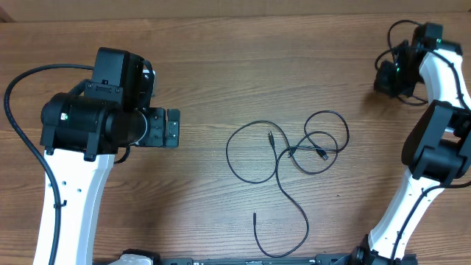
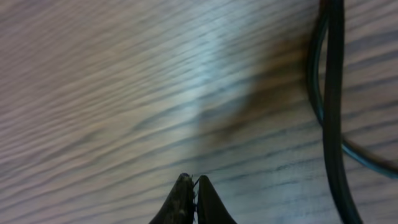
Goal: Untangle cables
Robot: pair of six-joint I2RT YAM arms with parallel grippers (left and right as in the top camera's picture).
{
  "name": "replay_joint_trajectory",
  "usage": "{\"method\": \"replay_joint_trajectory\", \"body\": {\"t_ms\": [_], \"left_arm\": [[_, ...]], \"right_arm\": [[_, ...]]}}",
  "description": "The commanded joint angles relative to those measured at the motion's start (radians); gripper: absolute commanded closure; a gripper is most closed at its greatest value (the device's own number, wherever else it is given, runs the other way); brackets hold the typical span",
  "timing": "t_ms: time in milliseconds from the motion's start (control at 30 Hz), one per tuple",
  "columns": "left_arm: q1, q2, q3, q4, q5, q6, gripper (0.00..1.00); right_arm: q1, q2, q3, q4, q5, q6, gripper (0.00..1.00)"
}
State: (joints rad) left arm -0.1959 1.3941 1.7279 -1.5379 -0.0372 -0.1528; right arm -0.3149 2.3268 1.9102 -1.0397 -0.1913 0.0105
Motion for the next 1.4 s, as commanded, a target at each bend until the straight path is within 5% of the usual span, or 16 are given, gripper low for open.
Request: {"method": "replay_joint_trajectory", "body": {"t_ms": [0, 833, 1167, 1200, 1233, 1300, 1367], "left_arm": [[-0.001, -0.018, 0.020, -0.002, 0.001, 0.019, 0.00], [-0.001, -0.018, 0.045, -0.081, -0.075, -0.006, 0.00], [-0.001, -0.019, 0.089, -0.058, -0.079, -0.019, 0.00], [-0.001, -0.019, 0.094, -0.052, -0.082, -0.019, 0.00], [-0.001, -0.019, 0.098, -0.047, -0.091, -0.019, 0.00], [-0.001, -0.019, 0.110, -0.030, -0.107, -0.019, 0.00], [-0.001, -0.019, 0.127, 0.005, -0.113, -0.019, 0.01]], "right_arm": [[-0.020, -0.023, -0.089, 0.061, 0.027, -0.009, 0.96], [-0.204, -0.022, -0.019, 0.669, 0.173, -0.184, 0.96], [-0.196, -0.048, 0.099, 0.428, 0.086, -0.138, 0.96], [-0.188, -0.065, 0.116, 0.389, 0.051, -0.137, 0.92], [-0.177, -0.089, 0.133, 0.346, 0.022, -0.138, 0.72], [-0.145, -0.144, 0.158, 0.277, 0.016, -0.139, 0.07], [-0.104, -0.226, 0.170, 0.228, 0.037, -0.138, 0.00]]}}
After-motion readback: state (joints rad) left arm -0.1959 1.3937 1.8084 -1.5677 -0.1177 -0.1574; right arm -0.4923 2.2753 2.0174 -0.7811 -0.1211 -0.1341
